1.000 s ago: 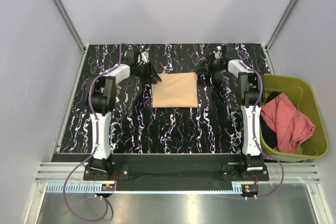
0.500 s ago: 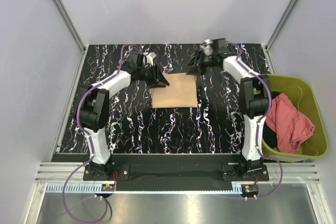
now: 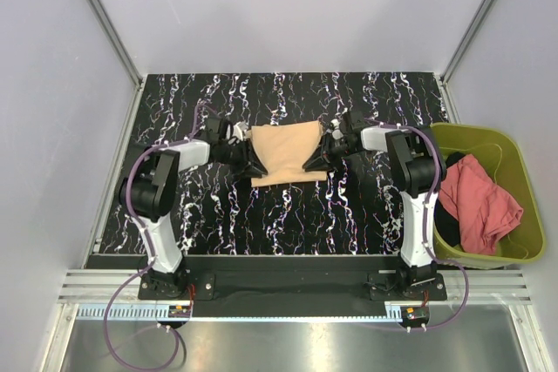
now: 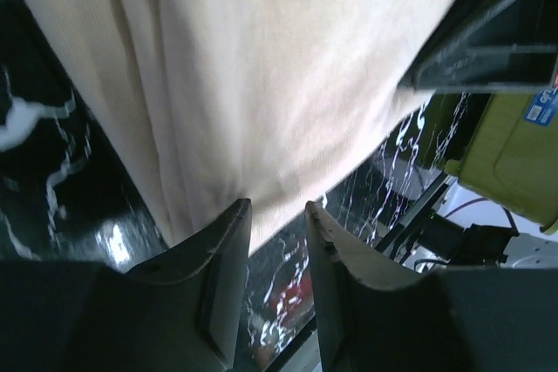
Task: Fold and stack the t-shirts
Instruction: Fold the tshirt
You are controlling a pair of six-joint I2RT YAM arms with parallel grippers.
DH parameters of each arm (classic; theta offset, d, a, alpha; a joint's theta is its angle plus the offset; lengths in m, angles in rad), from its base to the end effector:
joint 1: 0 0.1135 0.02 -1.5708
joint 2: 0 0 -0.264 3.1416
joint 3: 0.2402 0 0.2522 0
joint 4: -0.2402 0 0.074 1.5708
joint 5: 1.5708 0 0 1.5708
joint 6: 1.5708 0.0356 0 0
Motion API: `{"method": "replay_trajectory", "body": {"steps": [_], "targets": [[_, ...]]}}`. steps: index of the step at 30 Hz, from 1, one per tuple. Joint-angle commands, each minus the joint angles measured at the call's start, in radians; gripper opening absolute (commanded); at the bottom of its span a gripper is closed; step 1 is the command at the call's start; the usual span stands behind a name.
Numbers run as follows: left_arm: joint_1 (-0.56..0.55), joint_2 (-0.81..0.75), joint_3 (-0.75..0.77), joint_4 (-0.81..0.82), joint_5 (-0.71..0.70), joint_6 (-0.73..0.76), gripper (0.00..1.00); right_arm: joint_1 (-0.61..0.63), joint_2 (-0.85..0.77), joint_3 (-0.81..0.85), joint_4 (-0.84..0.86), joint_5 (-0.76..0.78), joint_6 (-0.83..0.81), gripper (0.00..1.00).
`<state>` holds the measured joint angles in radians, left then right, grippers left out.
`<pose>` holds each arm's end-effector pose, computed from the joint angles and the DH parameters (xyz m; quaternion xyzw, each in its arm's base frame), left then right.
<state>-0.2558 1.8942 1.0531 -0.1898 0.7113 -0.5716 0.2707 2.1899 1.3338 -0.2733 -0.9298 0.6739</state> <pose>0.3461 -0.1145 0.1346 -0.0504 0.9068 -0.4078 0.0940 0.3969 0.1397 0.0967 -0.0785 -0.8742 -0.4786 0.0248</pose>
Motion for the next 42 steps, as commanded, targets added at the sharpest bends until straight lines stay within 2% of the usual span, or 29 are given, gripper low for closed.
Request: {"method": "replay_trajectory", "body": {"steps": [1, 4, 8, 12, 17, 20, 24, 27, 30, 38, 42], "targets": [[0.0, -0.112, -0.012, -0.014, -0.038, 0.033, 0.4, -0.011, -0.116, -0.012, 0.042, -0.018, -0.022, 0.25], [-0.014, -0.158, 0.013, -0.016, -0.03, 0.001, 0.42, -0.005, -0.166, -0.007, 0.043, -0.033, 0.01, 0.25], [-0.052, -0.091, 0.056, 0.025, 0.0, -0.051, 0.42, 0.036, -0.133, 0.028, 0.046, -0.044, 0.026, 0.25], [-0.098, -0.018, 0.061, 0.183, 0.036, -0.16, 0.41, 0.021, -0.122, -0.004, 0.051, 0.018, 0.029, 0.26], [-0.142, 0.104, 0.041, 0.335, 0.073, -0.249, 0.4, -0.036, -0.105, -0.136, 0.065, 0.008, -0.023, 0.25], [-0.134, 0.131, 0.016, 0.328, 0.047, -0.231, 0.37, -0.053, -0.11, -0.174, 0.065, -0.004, -0.048, 0.24], [-0.12, 0.057, 0.051, 0.161, 0.022, -0.101, 0.39, -0.073, -0.171, -0.16, 0.059, -0.01, -0.028, 0.24], [-0.111, -0.015, 0.108, 0.075, 0.005, -0.059, 0.44, -0.076, -0.191, -0.072, 0.056, -0.017, -0.004, 0.24], [-0.082, -0.024, 0.146, 0.087, 0.019, -0.089, 0.45, -0.076, -0.148, 0.029, 0.06, -0.003, 0.018, 0.25], [0.032, 0.152, 0.176, 0.24, 0.091, -0.18, 0.42, -0.087, 0.147, 0.324, 0.091, -0.015, 0.079, 0.33], [0.075, 0.203, 0.168, 0.244, 0.1, -0.15, 0.42, -0.131, 0.264, 0.487, 0.092, -0.033, 0.092, 0.34]]}}
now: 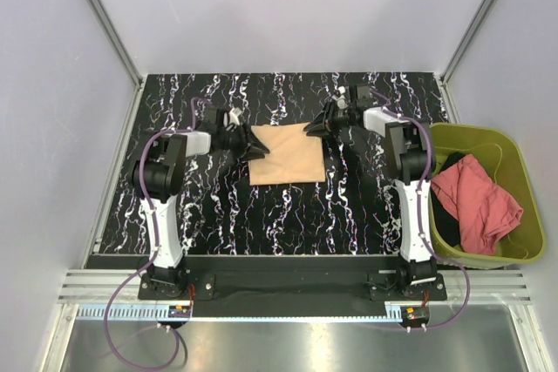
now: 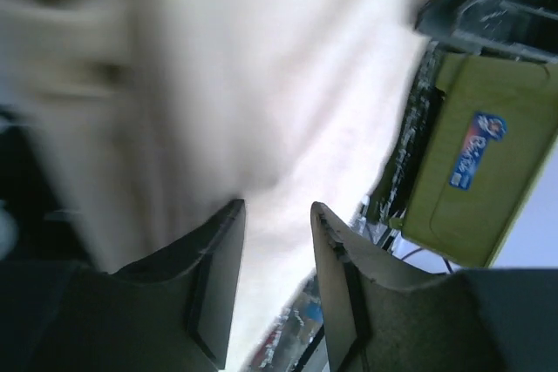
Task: Fold and stack the t-shirts
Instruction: Fold the tshirt
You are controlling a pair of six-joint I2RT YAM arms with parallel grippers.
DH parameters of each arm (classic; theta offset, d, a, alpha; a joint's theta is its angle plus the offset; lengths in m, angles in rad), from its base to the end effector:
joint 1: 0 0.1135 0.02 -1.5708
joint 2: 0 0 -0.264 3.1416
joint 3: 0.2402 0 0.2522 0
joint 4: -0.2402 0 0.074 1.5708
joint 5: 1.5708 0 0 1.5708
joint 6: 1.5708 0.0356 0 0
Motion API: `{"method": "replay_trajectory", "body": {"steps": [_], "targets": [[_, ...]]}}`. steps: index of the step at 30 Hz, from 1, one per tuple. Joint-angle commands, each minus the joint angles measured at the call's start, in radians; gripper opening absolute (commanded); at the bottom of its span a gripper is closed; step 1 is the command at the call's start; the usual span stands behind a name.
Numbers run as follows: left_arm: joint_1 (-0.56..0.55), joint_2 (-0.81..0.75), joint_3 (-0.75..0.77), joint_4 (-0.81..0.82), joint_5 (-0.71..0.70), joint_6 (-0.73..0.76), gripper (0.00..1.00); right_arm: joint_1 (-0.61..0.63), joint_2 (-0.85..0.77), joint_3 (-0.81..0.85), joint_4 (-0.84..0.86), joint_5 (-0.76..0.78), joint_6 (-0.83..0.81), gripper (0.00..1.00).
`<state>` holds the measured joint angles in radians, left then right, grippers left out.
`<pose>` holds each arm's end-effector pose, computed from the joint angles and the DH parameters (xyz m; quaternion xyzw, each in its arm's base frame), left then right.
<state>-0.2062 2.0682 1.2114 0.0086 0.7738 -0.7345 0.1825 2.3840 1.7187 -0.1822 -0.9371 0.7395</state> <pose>0.4036 -0.1098 0.1251 -0.0974 0.8711 -0.4630 0.1318 0.4909 0.1198 0.1196 0.0758 0.8463 0.5187 0.0948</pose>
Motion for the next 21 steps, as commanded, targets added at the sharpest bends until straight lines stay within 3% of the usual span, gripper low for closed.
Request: {"method": "replay_trajectory", "body": {"steps": [1, 7, 13, 17, 21], "targets": [[0.036, 0.03, 0.007, 0.038, 0.036, 0.026, 0.42, -0.052, 0.084, 0.117, 0.0, -0.025, 0.031, 0.34], [0.056, -0.057, -0.022, -0.045, 0.033, 0.11, 0.45, -0.121, 0.116, 0.165, -0.017, -0.058, 0.044, 0.35], [0.067, -0.213, -0.007, -0.179, -0.004, 0.196, 0.5, -0.115, -0.058, 0.067, -0.097, -0.016, 0.06, 0.42], [0.08, -0.244, 0.069, -0.287, -0.083, 0.253, 0.74, -0.107, -0.233, 0.009, -0.276, 0.049, -0.027, 0.55], [0.082, -0.208, 0.174, -0.36, -0.221, 0.303, 0.81, -0.101, -0.376, -0.068, -0.362, 0.052, -0.072, 0.58]]}}
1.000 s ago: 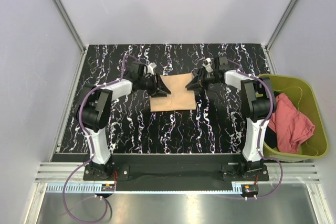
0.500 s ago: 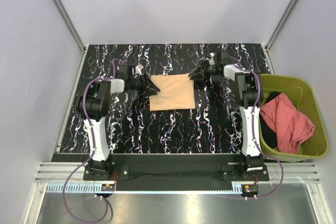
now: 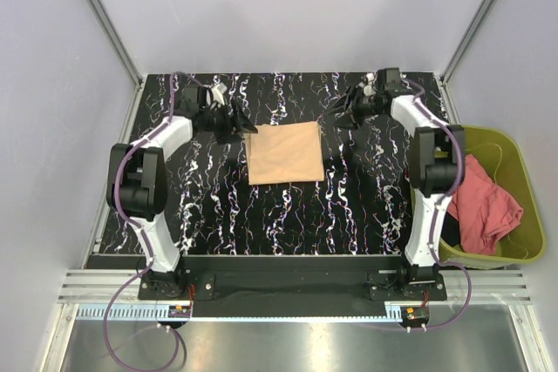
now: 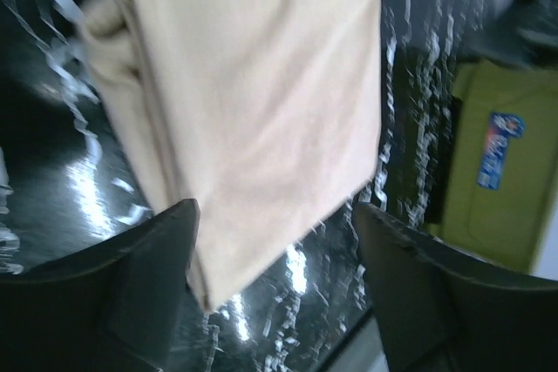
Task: Fold and stack the t-shirts
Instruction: Fold the tshirt, then neatly place the folded tshirt to the corner
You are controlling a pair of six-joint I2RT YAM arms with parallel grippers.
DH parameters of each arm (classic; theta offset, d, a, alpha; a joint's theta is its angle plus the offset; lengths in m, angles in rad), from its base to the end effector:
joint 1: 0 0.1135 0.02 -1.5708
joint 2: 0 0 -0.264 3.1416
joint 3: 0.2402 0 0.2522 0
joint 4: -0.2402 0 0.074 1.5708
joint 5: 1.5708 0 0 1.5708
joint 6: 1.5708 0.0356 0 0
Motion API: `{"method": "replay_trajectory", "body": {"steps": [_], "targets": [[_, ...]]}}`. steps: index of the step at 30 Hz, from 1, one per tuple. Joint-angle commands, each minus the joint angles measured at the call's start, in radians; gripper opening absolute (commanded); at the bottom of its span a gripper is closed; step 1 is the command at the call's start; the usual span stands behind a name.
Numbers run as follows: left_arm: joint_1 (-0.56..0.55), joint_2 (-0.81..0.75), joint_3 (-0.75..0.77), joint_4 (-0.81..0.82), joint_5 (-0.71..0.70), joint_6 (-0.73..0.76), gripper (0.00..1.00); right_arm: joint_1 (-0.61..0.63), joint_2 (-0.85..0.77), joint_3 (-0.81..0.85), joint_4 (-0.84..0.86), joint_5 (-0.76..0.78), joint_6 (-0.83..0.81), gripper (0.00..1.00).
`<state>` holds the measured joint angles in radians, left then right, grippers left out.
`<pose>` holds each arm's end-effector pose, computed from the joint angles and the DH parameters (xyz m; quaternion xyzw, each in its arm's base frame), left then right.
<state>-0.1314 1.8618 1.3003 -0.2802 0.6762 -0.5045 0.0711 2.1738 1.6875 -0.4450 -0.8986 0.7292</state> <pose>0.3964 -0.0749 0.2109 -0.0473 0.8880 -0.3995 0.2226 0.4685 0.0613 0.1923 0.1471 0.8533 0.4900 0.1001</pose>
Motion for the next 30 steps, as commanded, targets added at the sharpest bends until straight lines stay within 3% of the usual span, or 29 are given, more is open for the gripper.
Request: {"method": "replay_trajectory", "body": {"steps": [1, 10, 22, 28, 29, 30], "targets": [[0.007, 0.031, 0.106, -0.082, -0.174, 0.073, 0.81, 0.009, -0.228, -0.058, -0.103, 0.012, -0.063, 0.58], [-0.031, 0.203, 0.255, -0.099, -0.27, 0.089, 0.84, 0.01, -0.535, -0.347, -0.116, 0.012, -0.091, 0.6], [-0.089, 0.292, 0.215, 0.022, -0.271, 0.055, 0.84, 0.01, -0.733, -0.545, -0.153, 0.018, -0.137, 0.6], [-0.093, 0.33, 0.209, 0.052, -0.265, -0.003, 0.73, 0.009, -0.756, -0.56, -0.179, 0.023, -0.16, 0.59], [-0.09, 0.338, 0.212, 0.056, -0.254, -0.008, 0.69, 0.009, -0.759, -0.566, -0.181, 0.024, -0.159, 0.59], [-0.088, 0.355, 0.217, 0.061, -0.232, -0.011, 0.55, 0.01, -0.764, -0.571, -0.182, 0.024, -0.16, 0.59]]}}
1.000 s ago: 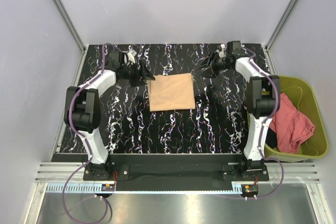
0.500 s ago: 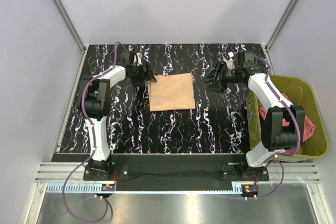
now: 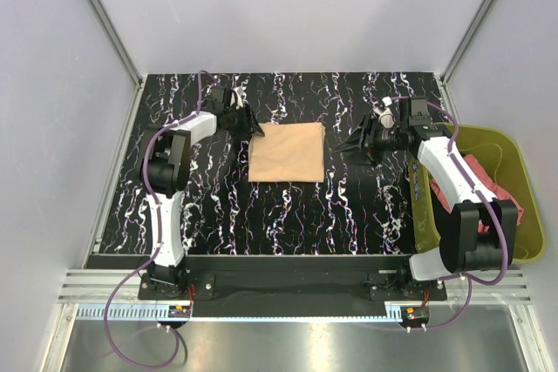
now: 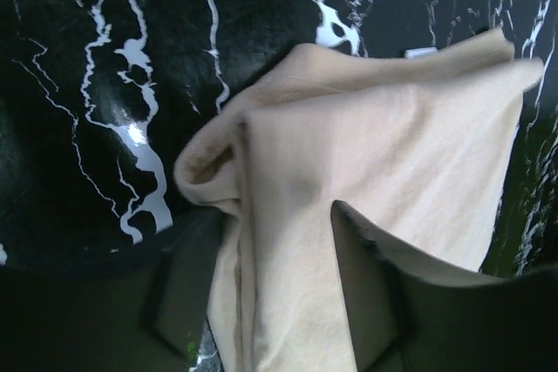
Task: Fold and stack the t-shirts
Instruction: Neatly place the folded tshirt to the corner
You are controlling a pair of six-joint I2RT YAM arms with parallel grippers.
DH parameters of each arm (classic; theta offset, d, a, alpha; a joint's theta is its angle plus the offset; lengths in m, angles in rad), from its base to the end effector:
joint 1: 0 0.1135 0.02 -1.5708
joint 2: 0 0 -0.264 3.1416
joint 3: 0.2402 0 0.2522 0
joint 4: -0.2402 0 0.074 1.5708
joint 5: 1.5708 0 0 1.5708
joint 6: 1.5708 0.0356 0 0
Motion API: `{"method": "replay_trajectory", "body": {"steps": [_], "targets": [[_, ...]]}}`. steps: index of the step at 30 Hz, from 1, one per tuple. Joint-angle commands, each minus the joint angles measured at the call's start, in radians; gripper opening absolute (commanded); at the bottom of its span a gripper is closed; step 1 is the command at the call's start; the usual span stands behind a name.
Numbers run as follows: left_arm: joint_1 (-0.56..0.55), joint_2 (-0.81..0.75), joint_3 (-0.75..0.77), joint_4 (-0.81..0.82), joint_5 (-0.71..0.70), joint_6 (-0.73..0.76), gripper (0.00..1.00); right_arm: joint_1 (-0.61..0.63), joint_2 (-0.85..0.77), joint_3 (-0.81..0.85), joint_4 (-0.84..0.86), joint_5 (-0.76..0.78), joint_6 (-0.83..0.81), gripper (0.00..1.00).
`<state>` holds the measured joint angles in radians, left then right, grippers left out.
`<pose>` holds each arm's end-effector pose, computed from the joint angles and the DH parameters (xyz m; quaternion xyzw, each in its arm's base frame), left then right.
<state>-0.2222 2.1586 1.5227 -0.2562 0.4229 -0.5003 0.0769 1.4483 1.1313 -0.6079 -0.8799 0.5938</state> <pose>0.4513 -0.1169 0.1531 -0.0586 0.9228 -0.3002 0.2345 0.2944 0.0502 0.2790 0.0886 0.8640 0.4759 0.1382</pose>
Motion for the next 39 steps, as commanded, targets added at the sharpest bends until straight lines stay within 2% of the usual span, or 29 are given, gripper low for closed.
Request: {"method": "replay_trajectory", "body": {"steps": [1, 2, 3, 6, 7, 10, 14, 19, 24, 33, 36, 39], "targets": [[0.007, 0.066, 0.005, 0.05, 0.042, -0.018, 0.49, 0.004, -0.042, -0.019, -0.024, 0.006, -0.026, 0.59], [0.012, 0.082, 0.011, 0.057, 0.068, -0.029, 0.43, 0.004, -0.043, -0.028, -0.026, 0.006, -0.026, 0.59], [0.015, 0.09, 0.02, 0.06, 0.079, -0.032, 0.31, 0.006, -0.051, -0.031, -0.029, 0.01, -0.031, 0.59], [0.035, 0.093, 0.013, 0.095, 0.126, -0.046, 0.1, 0.006, -0.063, -0.044, -0.042, 0.018, -0.043, 0.59], [0.041, 0.09, 0.004, 0.097, 0.132, -0.04, 0.0, 0.009, -0.065, -0.044, -0.049, 0.022, -0.048, 0.58], [0.081, 0.054, -0.047, 0.13, 0.2, -0.034, 0.0, 0.012, -0.069, -0.045, -0.056, 0.03, -0.052, 0.58], [0.174, -0.034, -0.107, 0.086, 0.252, 0.04, 0.0, 0.014, -0.072, -0.048, -0.061, 0.035, -0.052, 0.58], [0.256, -0.101, -0.07, -0.142, 0.172, 0.206, 0.0, 0.021, -0.063, -0.073, -0.062, 0.038, -0.049, 0.58], [0.351, -0.092, 0.011, -0.245, 0.042, 0.281, 0.0, 0.026, -0.014, -0.068, -0.062, 0.038, -0.049, 0.57], [0.426, 0.111, 0.417, -0.291, -0.117, 0.347, 0.0, 0.026, 0.089, -0.025, -0.105, 0.065, -0.061, 0.56], [0.431, 0.197, 0.61, -0.301, -0.194, 0.39, 0.0, 0.026, 0.121, -0.007, -0.124, 0.082, -0.061, 0.56], [0.454, 0.265, 0.709, -0.301, -0.268, 0.382, 0.0, 0.026, 0.159, 0.012, -0.136, 0.094, -0.058, 0.56]]}}
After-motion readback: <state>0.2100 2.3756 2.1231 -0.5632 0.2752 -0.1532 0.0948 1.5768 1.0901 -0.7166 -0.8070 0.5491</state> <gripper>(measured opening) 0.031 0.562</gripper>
